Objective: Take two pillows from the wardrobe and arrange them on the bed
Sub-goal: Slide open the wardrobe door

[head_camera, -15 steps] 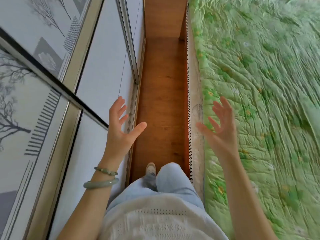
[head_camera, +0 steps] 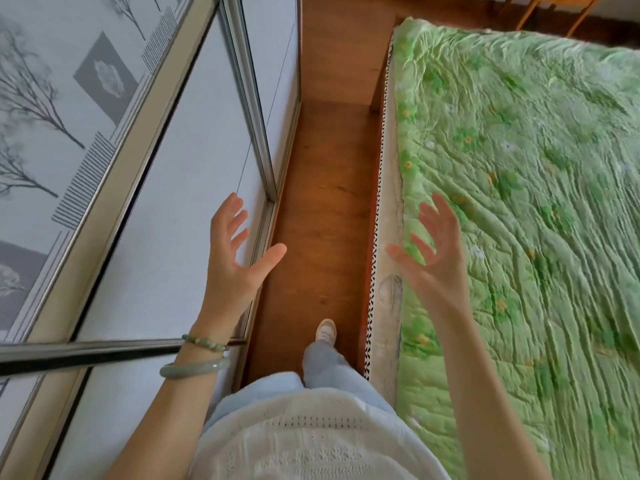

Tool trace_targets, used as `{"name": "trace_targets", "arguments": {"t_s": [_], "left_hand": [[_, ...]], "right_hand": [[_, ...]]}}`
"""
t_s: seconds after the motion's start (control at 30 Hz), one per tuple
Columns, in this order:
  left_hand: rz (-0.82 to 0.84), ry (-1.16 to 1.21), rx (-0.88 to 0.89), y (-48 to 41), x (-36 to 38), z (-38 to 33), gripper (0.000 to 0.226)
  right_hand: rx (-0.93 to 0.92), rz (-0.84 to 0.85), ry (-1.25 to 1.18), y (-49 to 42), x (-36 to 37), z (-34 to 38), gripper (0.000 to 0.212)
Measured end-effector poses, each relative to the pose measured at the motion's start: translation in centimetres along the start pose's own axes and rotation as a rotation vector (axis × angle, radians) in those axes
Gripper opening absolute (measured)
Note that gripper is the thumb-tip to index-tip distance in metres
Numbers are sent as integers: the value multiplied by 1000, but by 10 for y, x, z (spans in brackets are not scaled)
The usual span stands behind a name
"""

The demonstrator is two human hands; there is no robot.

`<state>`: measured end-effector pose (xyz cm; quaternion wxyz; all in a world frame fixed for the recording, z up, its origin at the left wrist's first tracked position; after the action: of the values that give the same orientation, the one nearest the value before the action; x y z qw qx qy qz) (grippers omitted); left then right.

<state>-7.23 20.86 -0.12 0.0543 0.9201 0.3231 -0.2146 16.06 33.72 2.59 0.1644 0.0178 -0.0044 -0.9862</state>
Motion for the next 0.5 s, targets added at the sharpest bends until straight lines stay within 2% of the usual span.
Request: {"name": "trace_targets", "arguments": {"t_s": [0.5], "left_hand": [[-95,33,-32,-148,60,-17,82]], "right_hand": [[-7,83,-7,-188,-3,-6,80]]}}
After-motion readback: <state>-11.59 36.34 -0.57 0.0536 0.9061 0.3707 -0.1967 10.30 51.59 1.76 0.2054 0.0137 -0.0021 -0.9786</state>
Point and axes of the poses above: each hand's wrist, its own y-axis away from the middle knuckle, its own x-axis out of the palm, z = x × y, the point moved 3 cm from there along -y, towards the middle knuckle, and after that the axes turned 14 degrees about -y, right-handed, at the moved point
